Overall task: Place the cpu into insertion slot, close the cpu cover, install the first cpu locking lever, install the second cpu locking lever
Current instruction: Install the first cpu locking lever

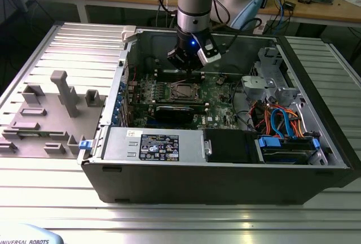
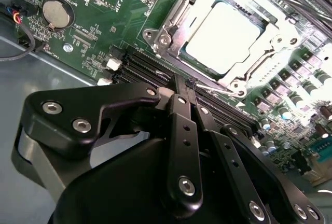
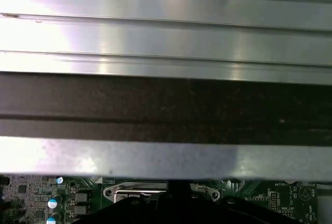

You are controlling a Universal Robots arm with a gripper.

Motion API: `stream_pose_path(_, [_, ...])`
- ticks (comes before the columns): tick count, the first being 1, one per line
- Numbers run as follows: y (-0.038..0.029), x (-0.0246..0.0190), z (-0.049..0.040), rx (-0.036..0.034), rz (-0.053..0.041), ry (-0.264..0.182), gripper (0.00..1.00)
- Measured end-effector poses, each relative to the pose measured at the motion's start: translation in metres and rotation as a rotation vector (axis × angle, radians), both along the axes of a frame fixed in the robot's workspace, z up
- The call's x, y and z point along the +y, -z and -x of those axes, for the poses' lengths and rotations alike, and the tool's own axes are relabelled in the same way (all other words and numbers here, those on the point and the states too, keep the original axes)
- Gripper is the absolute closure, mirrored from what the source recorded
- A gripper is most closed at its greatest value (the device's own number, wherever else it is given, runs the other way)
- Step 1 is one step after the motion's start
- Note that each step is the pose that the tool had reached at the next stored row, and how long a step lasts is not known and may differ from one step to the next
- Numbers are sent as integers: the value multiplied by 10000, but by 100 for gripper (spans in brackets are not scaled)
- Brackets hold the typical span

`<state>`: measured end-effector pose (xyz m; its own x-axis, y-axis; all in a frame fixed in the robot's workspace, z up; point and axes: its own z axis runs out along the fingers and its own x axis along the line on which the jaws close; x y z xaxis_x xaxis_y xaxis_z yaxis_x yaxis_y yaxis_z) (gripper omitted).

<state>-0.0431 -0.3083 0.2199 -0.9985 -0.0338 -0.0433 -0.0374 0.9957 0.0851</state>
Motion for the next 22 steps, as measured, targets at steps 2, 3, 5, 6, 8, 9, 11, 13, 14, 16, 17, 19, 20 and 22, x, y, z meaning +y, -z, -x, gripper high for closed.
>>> stream_pose_path(2, [15, 0, -13, 0, -1, 0, 89])
stream_pose_path(3, [23, 0, -21, 0, -1, 0, 89])
stream_pose_path(5, [37, 0, -33, 0, -1, 0, 89])
stream_pose_path(6, [46, 0, -39, 0, -1, 0, 89])
stream_pose_path(8, [79, 0, -48, -1, -2, 0, 89])
stream_pose_path(9, [91, 0, -48, -1, -1, 1, 89])
stream_pose_path(11, [115, 0, -49, -1, -1, 1, 89])
stream_pose_path(13, [140, 0, -50, -1, -1, 0, 89])
stream_pose_path(14, [151, 0, -50, 0, -1, 0, 89])
stream_pose_path(16, [159, 0, -51, 2, 1, 0, 89])
stream_pose_path(17, [162, 0, -51, 3, 2, 0, 89])
stream_pose_path(19, [163, 0, -52, 1, 2, 0, 89])
stream_pose_path(20, [164, 0, -52, -1, 0, 0, 89])
stream_pose_path(22, [157, 0, -53, -3, 1, 0, 89])
